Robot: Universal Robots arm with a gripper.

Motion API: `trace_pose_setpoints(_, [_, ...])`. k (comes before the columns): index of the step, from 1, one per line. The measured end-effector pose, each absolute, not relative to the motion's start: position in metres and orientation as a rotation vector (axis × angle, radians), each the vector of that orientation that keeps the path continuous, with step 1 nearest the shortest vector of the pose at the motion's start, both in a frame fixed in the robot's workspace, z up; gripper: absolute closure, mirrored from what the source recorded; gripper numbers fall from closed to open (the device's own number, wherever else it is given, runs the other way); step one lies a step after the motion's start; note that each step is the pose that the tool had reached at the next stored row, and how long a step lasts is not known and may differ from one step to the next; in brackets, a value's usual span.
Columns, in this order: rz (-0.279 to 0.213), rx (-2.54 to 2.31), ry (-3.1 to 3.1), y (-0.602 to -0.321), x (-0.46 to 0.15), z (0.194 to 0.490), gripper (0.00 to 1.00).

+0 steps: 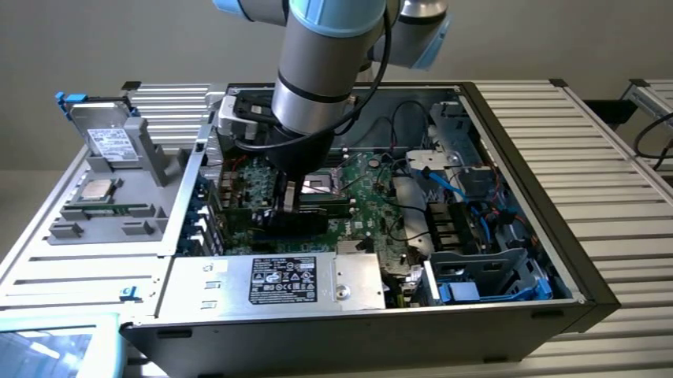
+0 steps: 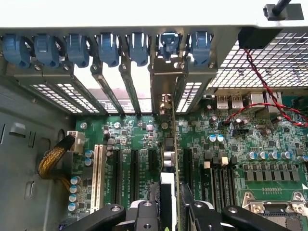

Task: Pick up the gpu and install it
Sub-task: 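Insert the gpu into the slot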

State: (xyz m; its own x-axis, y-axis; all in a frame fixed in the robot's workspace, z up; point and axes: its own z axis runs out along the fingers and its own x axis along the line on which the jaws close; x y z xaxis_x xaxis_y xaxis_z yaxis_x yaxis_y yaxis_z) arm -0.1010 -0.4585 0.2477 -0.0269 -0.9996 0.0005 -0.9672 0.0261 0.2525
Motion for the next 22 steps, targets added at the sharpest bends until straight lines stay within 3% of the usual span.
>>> trace_pose_setpoints(22, [-0.271, 2.058, -2.115, -0.4585, -0.101, 0.2454, 0.72])
